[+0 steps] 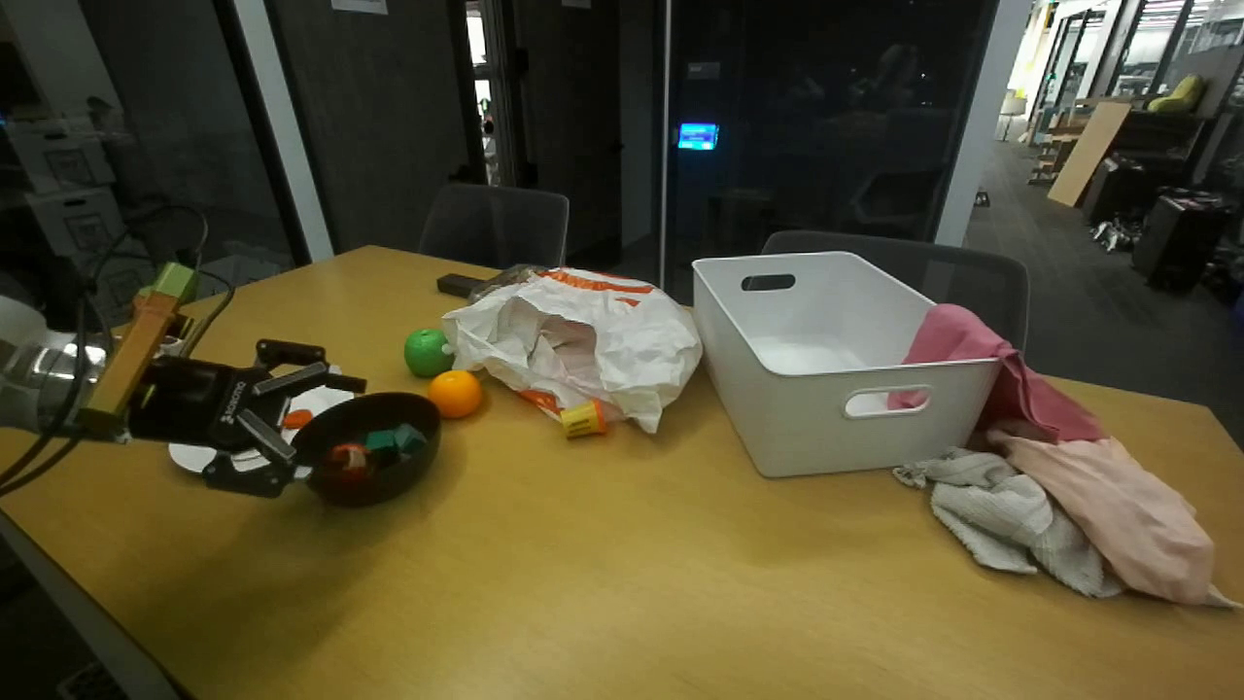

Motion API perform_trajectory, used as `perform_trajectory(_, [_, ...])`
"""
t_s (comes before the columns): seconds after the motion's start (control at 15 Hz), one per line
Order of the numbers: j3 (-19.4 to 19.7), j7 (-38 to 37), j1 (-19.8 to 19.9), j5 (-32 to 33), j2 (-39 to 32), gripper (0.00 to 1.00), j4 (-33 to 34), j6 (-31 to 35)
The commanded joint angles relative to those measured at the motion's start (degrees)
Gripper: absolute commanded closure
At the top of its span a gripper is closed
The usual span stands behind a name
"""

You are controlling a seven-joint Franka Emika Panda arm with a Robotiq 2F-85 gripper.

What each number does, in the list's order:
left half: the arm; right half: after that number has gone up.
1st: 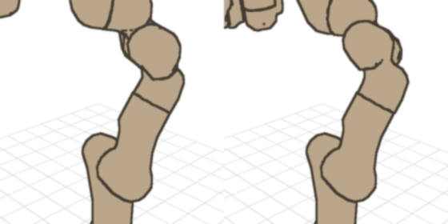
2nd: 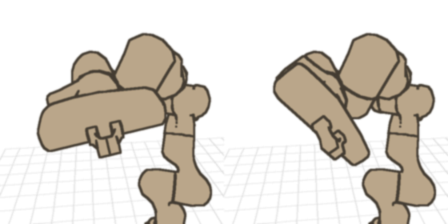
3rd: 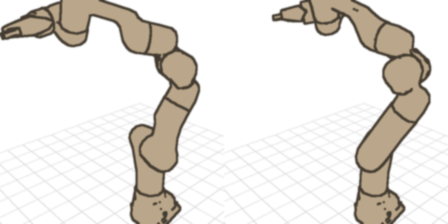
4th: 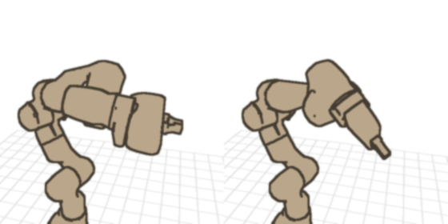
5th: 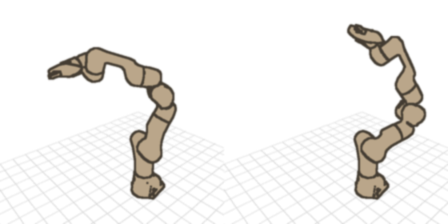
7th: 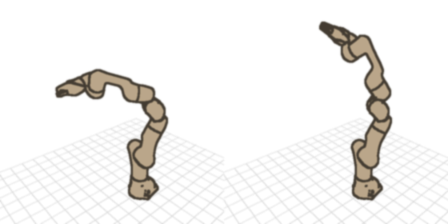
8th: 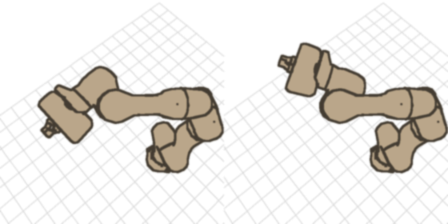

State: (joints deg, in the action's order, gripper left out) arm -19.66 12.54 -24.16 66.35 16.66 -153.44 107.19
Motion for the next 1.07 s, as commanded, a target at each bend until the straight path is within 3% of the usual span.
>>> perform_trajectory(0.0, [2.11, 6.10, -1.14, -11.44, 1.89, 0.00, 1.81, 1.44])
perform_trajectory(0.27, [5.01, 12.74, -0.55, -18.75, 4.40, 0.00, 4.55, 7.06])
perform_trajectory(0.67, [6.34, 11.73, -0.03, -29.64, 6.96, 0.00, 7.89, 7.39])
perform_trajectory(1.0, [8.17, 11.86, 0.16, -38.76, 8.96, 0.00, 7.78, 17.70])
